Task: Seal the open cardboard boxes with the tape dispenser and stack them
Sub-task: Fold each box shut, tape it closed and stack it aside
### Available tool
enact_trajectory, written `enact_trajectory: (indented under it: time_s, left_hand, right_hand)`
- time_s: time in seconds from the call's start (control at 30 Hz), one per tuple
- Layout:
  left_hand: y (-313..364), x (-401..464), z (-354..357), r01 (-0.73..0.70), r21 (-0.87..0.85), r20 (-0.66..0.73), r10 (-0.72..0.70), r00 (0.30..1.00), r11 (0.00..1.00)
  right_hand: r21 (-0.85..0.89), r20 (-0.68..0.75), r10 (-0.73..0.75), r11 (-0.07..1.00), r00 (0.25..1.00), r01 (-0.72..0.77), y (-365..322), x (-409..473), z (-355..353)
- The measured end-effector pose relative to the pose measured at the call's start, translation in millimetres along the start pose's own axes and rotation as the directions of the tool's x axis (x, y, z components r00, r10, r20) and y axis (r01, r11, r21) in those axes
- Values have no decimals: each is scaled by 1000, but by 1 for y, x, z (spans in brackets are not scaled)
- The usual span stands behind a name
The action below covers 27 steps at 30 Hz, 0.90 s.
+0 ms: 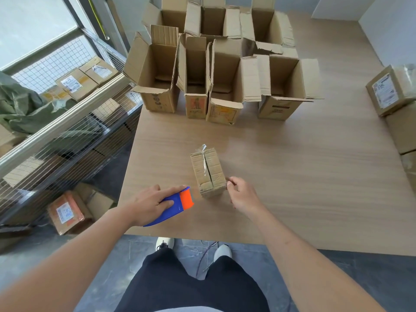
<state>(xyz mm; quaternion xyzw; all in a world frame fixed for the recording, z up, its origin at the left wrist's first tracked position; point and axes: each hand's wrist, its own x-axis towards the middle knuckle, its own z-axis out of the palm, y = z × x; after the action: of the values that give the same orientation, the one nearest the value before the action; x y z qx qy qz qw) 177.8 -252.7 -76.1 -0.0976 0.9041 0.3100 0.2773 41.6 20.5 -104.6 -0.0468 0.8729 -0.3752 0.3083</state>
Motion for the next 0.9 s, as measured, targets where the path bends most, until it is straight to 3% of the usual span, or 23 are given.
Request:
enact_trajectory:
  time_s: [0.13, 0.23, 0.3, 0.33, 0.4, 0.47, 0.53, 0.73, 0.9]
  left_hand:
    - [-5, 2, 6, 2, 32, -11, -2, 1000, 999]
    - [-9, 1, 9, 4, 23, -15, -3, 1000, 1000]
    - [-9, 0, 10, 8, 8, -18, -8, 1000, 1000]
    - [-9, -1, 10, 10, -1, -17, -10, 1000, 1000]
    - [-8, -2, 8, 13, -24, -10, -13, 1000, 1000]
    - [-8, -4, 7, 15, -50, -2, -15, 1000, 999]
    - [-11, -6, 4, 18, -68, 5, -18, 1000, 998]
    - [-28, -18, -8, 65, -113, 35, -61, 998, 992]
    - [-20, -13, -13, 91, -2, 45, -91, 995, 996]
  right_hand:
    - [-234, 121, 81, 971, 989, -51, -5, 4, 2]
    - [-229, -187, -80, 973, 979, 35, -12, -3, 5]
    - [-288, -348, -337, 927, 875, 242, -22, -7, 8]
    - [-383, -311, -484, 851, 818, 358, -26, -6, 11]
    - [-527, -49, -660, 655, 750, 542, -33, -3, 20]
    - [-593, 200, -662, 505, 723, 627, -37, 0, 32]
    - [-650, 311, -621, 413, 720, 638, -31, 4, 45]
    - [-723, 292, -662, 320, 690, 612, -11, 15, 57]
    - [-717, 287, -673, 321, 681, 619, -11, 15, 57]
